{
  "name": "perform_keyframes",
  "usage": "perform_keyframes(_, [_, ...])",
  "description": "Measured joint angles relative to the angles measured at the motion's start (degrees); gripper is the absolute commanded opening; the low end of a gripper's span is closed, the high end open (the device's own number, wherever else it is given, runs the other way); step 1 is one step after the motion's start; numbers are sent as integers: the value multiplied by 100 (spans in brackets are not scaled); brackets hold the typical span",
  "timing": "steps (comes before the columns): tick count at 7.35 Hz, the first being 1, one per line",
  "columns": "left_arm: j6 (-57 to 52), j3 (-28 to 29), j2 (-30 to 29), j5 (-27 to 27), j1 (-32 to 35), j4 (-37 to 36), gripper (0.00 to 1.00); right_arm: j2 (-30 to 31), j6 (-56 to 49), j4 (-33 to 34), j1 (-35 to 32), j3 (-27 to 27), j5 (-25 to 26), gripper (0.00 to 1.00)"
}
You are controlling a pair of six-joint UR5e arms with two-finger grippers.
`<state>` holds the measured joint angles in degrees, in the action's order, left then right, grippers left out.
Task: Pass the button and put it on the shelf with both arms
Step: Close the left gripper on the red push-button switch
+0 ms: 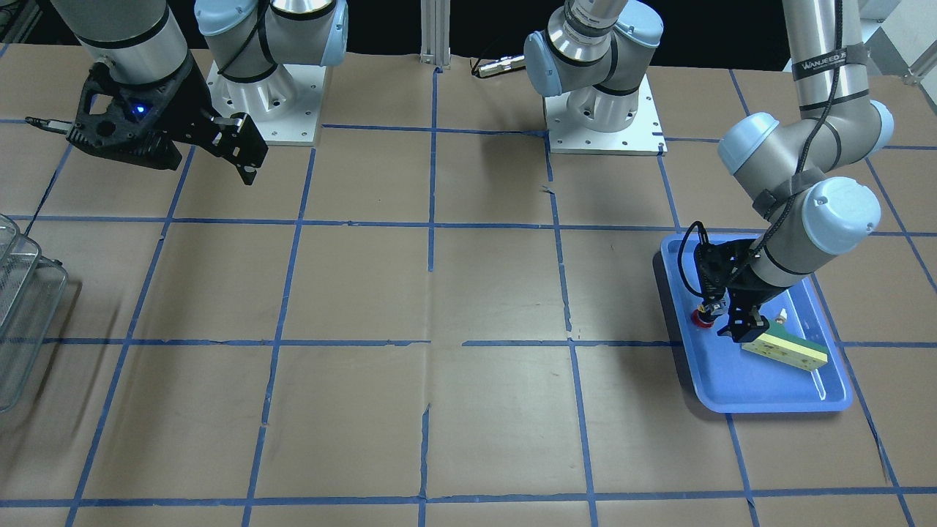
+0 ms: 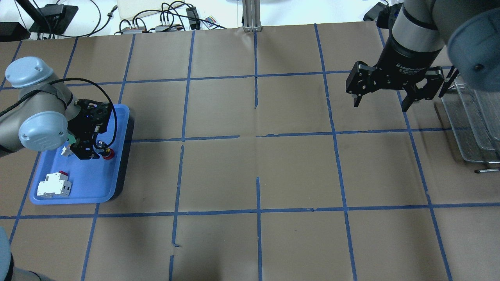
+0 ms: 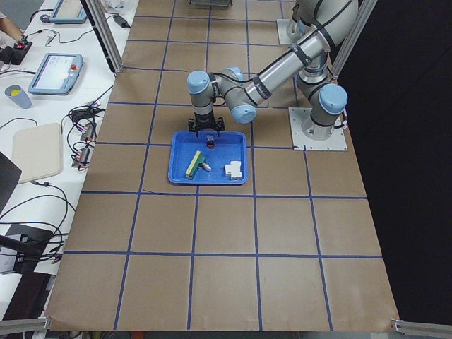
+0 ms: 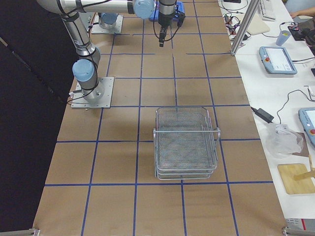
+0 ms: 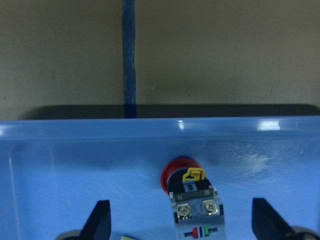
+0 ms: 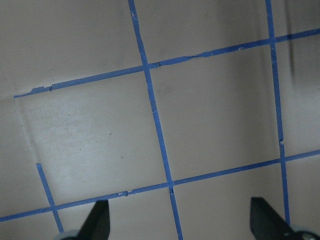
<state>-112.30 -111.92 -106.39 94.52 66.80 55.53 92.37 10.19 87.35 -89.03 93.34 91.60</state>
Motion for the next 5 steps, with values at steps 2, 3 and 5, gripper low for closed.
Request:
perform_keyframes(2, [-90,-150,48,3,-96,3,75,0,-14,10,6,0,-2,100])
perform_keyframes(3, [-125,-213,97,2,-120,-15,52,0,-41,1,13,0,-7,100])
perform_keyframes(5, [-187,-235,130,-22,-135,-45,5,-6,-64,24,7,0,-32,100])
